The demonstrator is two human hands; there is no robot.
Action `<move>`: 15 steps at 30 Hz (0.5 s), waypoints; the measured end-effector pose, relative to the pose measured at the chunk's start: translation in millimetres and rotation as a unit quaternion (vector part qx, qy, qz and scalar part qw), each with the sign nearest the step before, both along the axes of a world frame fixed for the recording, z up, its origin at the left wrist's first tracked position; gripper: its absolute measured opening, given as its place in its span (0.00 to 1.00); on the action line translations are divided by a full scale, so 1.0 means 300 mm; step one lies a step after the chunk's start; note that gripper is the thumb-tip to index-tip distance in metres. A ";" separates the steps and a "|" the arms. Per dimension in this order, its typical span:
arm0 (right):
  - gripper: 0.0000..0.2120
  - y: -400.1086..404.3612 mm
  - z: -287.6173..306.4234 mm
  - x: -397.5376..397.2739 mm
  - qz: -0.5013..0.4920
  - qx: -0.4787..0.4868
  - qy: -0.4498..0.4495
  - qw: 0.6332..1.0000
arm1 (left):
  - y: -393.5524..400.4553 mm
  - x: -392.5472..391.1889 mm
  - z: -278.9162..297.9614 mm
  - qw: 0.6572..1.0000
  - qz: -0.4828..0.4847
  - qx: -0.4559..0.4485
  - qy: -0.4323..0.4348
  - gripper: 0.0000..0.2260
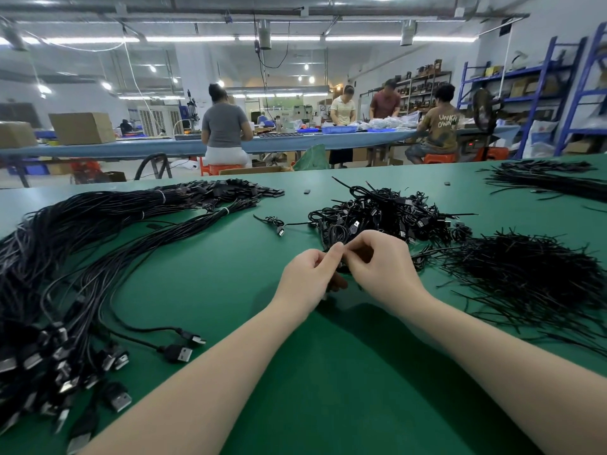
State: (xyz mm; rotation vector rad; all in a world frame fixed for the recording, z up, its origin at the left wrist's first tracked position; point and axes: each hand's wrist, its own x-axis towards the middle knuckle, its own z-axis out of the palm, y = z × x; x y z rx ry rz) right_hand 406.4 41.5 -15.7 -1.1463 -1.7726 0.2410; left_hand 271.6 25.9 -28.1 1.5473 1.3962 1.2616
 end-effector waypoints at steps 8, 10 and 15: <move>0.04 0.007 0.004 0.015 -0.026 0.048 -0.033 0.998 | -0.036 0.015 0.021 0.992 -0.008 0.104 -0.077 0.18; 0.04 0.005 0.005 0.014 -0.012 0.045 -0.036 0.998 | -0.042 0.013 0.022 0.989 -0.033 0.102 -0.103 0.17; 0.05 -0.002 0.002 0.017 0.004 0.059 -0.044 0.997 | -0.032 0.012 0.010 0.983 -0.035 0.122 -0.132 0.18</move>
